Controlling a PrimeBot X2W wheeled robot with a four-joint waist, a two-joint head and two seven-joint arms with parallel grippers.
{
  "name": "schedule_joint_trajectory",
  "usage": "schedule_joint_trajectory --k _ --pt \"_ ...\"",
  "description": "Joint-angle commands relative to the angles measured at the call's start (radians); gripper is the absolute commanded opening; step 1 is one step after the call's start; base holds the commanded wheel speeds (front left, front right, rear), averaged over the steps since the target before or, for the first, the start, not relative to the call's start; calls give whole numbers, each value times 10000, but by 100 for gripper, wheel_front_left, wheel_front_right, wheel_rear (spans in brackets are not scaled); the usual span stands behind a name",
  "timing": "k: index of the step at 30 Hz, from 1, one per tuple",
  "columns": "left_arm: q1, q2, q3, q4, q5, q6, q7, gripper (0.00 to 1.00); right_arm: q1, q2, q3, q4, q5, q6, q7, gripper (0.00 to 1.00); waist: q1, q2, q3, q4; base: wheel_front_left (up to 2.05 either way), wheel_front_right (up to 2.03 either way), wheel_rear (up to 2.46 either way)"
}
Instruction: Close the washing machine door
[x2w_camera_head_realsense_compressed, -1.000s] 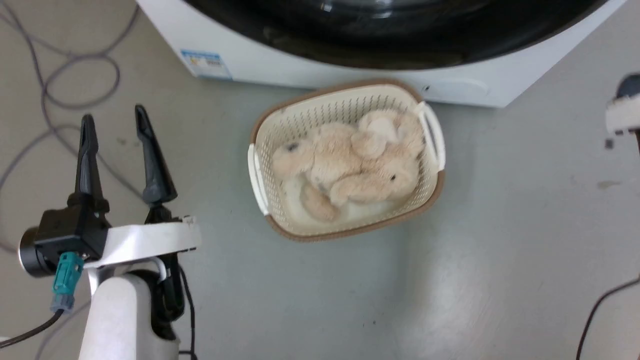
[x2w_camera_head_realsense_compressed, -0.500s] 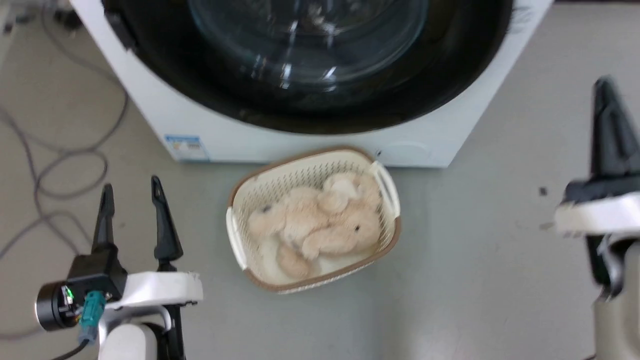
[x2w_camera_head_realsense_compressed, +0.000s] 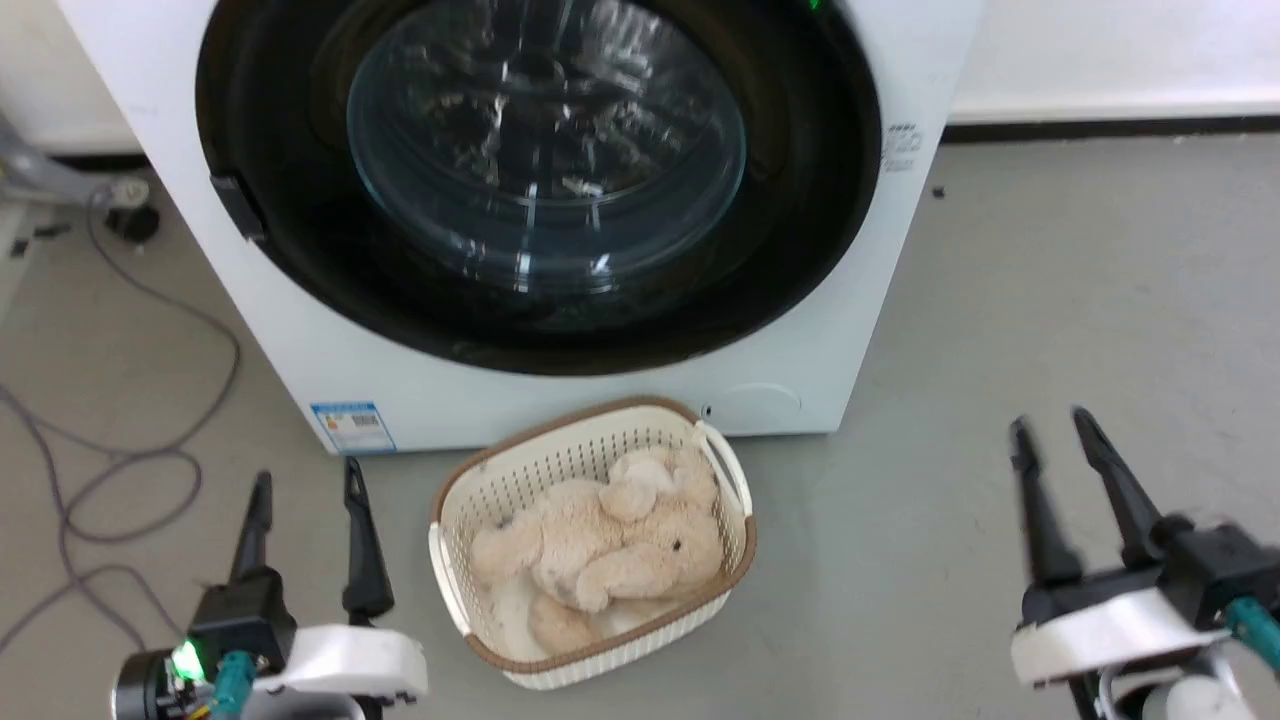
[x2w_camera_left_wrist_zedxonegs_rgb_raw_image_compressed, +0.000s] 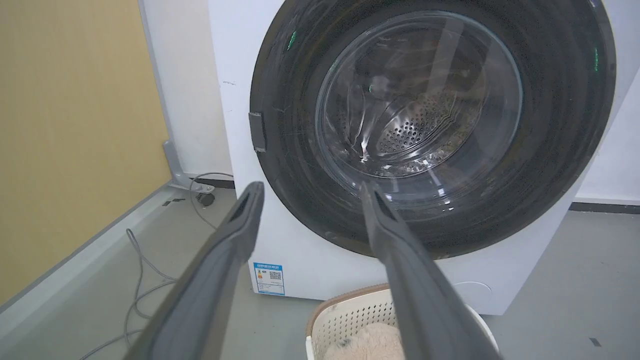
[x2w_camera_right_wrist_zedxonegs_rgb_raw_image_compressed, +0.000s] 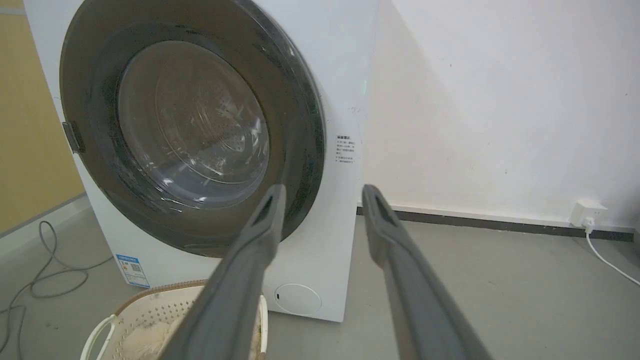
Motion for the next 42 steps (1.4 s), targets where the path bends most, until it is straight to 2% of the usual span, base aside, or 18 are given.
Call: schedule_joint_trajectory --k 1,13,14,42 --pt "190 14 -41 37 49 14 -44 100 195 64 40 0 65 -9 -34 100 2 0 -194 -49 0 0 0" --pt "674 14 -285 149 -115 219 -44 100 852 93 431 -31 315 -9 -34 100 2 0 -527 37 0 0 0" --pt "546 0 -280 134 -103 181 2 0 739 52 416 -33 243 0 2 0 2 0 -527 37 0 0 0" --pt "494 0 -275 -29 71 -125 505 0 779 57 465 -205 147 -2 504 0 2 0 -558 312 0 0 0"
